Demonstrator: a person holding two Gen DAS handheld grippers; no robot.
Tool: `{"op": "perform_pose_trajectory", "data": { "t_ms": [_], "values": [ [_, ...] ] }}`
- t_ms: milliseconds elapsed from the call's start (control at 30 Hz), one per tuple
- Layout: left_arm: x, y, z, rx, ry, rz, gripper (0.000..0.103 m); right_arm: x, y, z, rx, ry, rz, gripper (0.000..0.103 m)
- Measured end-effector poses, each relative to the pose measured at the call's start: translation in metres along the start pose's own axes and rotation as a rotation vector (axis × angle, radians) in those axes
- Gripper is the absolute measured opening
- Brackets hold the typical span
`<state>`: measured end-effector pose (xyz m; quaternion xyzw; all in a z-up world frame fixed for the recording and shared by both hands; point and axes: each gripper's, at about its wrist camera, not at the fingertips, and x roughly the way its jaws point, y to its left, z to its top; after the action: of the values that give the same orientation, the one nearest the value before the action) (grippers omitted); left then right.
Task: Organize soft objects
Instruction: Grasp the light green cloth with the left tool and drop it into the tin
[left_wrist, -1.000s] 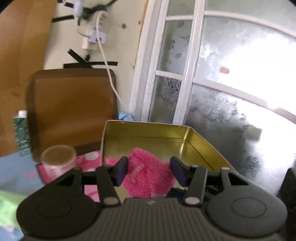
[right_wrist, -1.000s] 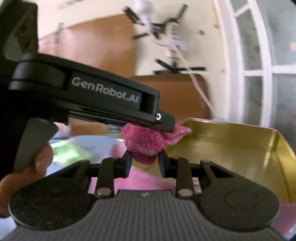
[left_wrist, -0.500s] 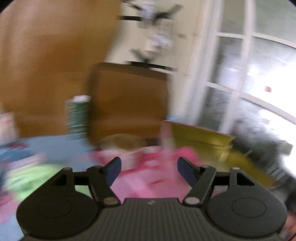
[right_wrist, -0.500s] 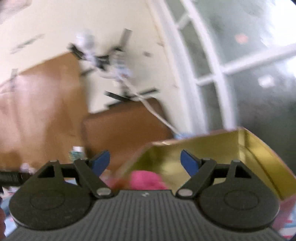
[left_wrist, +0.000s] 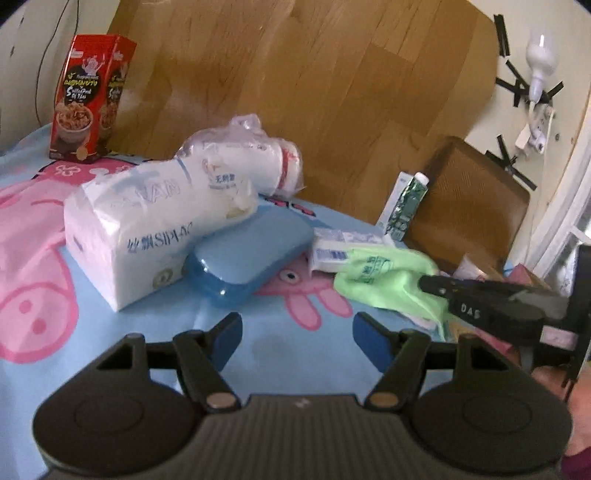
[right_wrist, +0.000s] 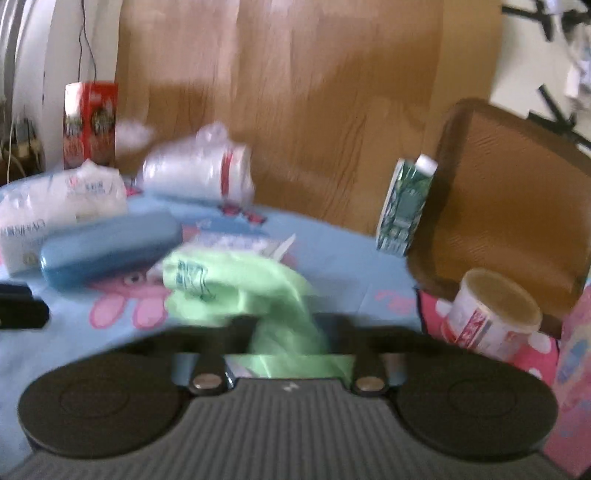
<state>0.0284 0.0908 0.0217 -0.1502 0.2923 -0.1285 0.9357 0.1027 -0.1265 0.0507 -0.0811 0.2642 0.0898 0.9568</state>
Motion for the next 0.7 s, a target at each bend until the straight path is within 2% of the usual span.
{"op": "perform_pose_trajectory", "data": {
  "t_ms": [67, 133, 233, 300, 367, 400, 433, 467, 533, 600, 667, 700],
  "values": [
    [-0.001, -0.004, 0.001, -0.006, 0.006, -0.051, 0.067, -0.032, 0.003, -0.007, 0.045, -0.045, 0.071, 0.003],
    [-0.002, -0.010, 0.003, -0.011, 0.026, -0.119, 0.069, -0.071, 0.012, -0.020, 0.049, -0.075, 0.100, 0.003],
    [-0.002, -0.027, 0.001, 0.009, 0.079, -0.257, 0.070, -0.117, 0.023, -0.044, 0.069, -0.062, 0.176, 0.003],
    [0.001, -0.041, -0.005, 0.030, 0.116, -0.306, 0.070, -0.138, 0.029, -0.065, 0.067, -0.051, 0.231, 0.003],
    [0.004, -0.055, -0.013, 0.064, 0.162, -0.315, 0.070, -0.146, 0.033, -0.082, 0.047, -0.032, 0.249, 0.008],
    [0.005, -0.059, -0.017, 0.081, 0.176, -0.304, 0.070, -0.145, 0.034, -0.087, 0.032, -0.021, 0.253, 0.012],
    [0.004, -0.063, -0.021, 0.100, 0.187, -0.287, 0.070, -0.146, 0.034, -0.091, 0.014, -0.012, 0.257, 0.030],
    [0.003, -0.065, -0.023, 0.114, 0.191, -0.271, 0.070, -0.144, 0.038, -0.092, 0.005, -0.014, 0.243, 0.056],
    [-0.002, -0.067, -0.028, 0.135, 0.200, -0.230, 0.071, -0.146, 0.036, -0.091, 0.004, -0.047, 0.216, 0.073],
    [-0.007, -0.068, -0.031, 0.146, 0.204, -0.199, 0.071, -0.140, 0.036, -0.085, 0.013, -0.061, 0.209, 0.074],
    [-0.002, -0.072, -0.032, 0.148, 0.230, -0.181, 0.070, -0.123, 0.033, -0.080, 0.032, -0.012, 0.197, 0.074],
    [0.004, -0.073, -0.034, 0.146, 0.256, -0.179, 0.065, -0.114, 0.029, -0.081, 0.054, 0.027, 0.203, 0.074]
  ]
}}
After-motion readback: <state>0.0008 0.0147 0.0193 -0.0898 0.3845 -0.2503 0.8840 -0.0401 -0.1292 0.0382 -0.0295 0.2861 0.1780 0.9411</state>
